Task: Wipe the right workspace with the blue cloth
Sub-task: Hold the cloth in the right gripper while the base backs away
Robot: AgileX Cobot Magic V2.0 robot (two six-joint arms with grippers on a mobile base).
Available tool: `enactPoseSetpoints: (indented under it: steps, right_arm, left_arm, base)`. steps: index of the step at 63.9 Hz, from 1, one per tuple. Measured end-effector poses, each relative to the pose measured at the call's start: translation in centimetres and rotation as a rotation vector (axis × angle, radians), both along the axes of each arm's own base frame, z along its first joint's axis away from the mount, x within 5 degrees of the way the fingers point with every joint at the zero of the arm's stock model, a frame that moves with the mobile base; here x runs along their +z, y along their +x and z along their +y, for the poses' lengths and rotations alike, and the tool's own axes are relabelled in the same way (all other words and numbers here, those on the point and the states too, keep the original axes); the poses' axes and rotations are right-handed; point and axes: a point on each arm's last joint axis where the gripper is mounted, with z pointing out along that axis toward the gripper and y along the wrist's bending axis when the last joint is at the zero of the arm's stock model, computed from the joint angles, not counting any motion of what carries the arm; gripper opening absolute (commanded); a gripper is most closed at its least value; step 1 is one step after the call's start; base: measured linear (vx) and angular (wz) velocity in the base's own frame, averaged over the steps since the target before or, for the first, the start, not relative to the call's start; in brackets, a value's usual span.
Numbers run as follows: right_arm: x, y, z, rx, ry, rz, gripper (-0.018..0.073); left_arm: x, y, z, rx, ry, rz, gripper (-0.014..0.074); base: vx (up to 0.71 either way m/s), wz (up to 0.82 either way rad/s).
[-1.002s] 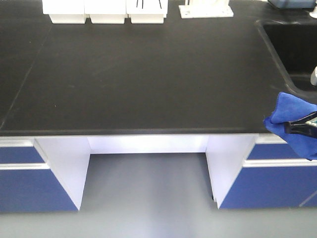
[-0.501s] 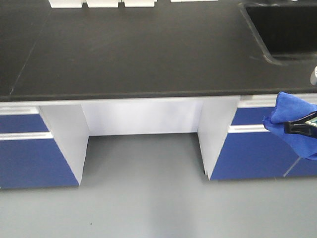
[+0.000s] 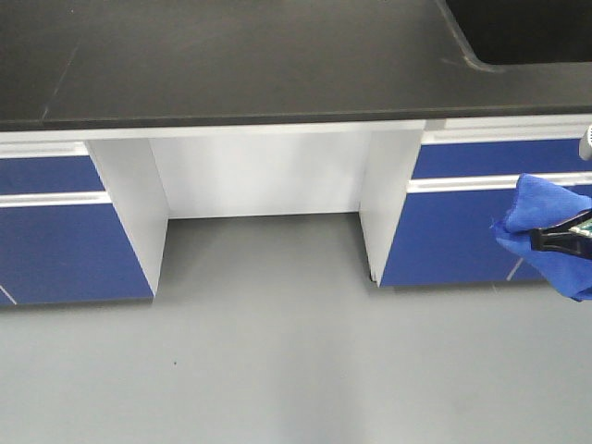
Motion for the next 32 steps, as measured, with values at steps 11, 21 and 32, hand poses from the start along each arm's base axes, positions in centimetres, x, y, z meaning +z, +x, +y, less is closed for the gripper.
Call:
enactPoseSetpoints:
  steps: [11, 21, 32]
  right_arm:
    - [0.0, -0.01, 0.0, 0.0, 0.0, 0.001, -0.0004]
    - [0.0, -0.01, 0.0, 0.0, 0.0, 0.001, -0.0004]
    - [-0.01, -0.01, 0.0, 0.0, 0.0, 0.002, -0.0004]
  left_arm:
    - [0.0, 0.0, 0.0, 0.0, 0.0, 0.0, -0.0006]
    - [0.0, 0.0, 0.0, 0.0, 0.0, 0.0, -0.0006]
    - [0.0, 0.0, 0.0, 0.0, 0.0, 0.0, -0.0006]
  base:
    - [-0.25, -0.16]
    - [-0.21, -0.34]
    - [-0.17, -0.5]
